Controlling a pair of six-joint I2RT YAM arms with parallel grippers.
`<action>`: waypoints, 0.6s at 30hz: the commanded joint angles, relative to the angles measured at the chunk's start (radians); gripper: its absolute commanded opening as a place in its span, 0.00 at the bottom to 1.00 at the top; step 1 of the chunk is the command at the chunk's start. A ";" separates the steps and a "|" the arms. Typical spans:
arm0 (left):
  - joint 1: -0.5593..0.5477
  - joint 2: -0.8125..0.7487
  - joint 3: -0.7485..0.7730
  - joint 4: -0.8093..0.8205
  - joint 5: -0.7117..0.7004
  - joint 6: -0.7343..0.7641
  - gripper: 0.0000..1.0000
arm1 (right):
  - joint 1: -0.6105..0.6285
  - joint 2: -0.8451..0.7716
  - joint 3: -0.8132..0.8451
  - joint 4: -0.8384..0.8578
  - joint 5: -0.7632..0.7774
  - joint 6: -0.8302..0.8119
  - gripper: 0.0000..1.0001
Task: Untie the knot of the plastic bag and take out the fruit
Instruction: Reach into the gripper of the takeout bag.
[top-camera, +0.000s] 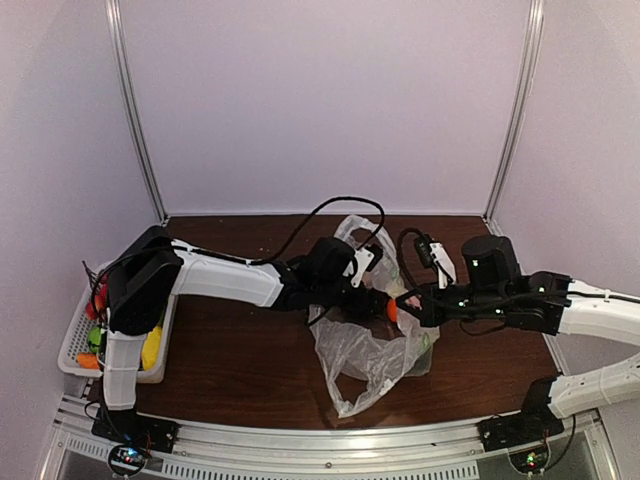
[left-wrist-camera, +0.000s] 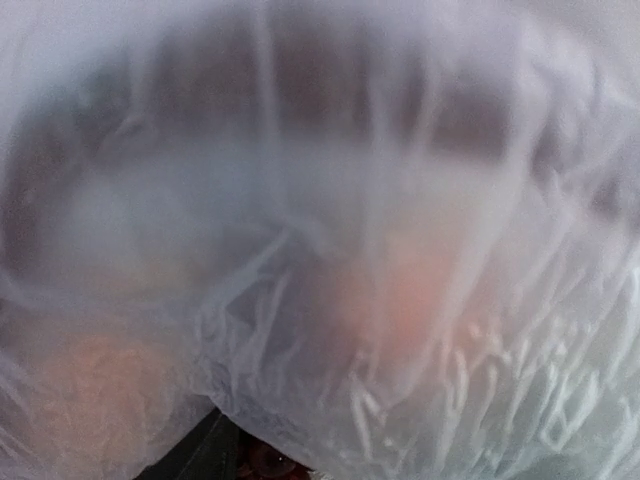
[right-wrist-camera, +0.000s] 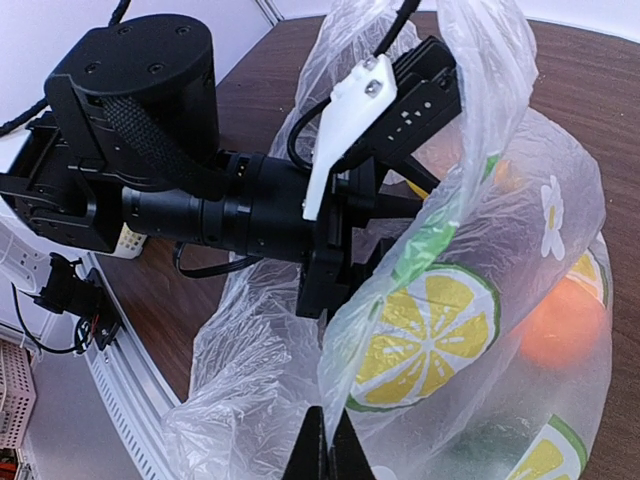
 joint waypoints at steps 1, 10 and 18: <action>0.012 0.059 0.057 0.033 -0.021 0.036 0.68 | -0.001 0.019 -0.012 0.056 -0.017 0.012 0.00; 0.014 0.154 0.132 0.019 -0.053 0.037 0.51 | 0.000 0.029 -0.040 0.095 -0.022 0.031 0.00; 0.015 0.166 0.125 0.027 -0.092 0.044 0.24 | 0.000 0.006 -0.065 0.102 -0.001 0.044 0.00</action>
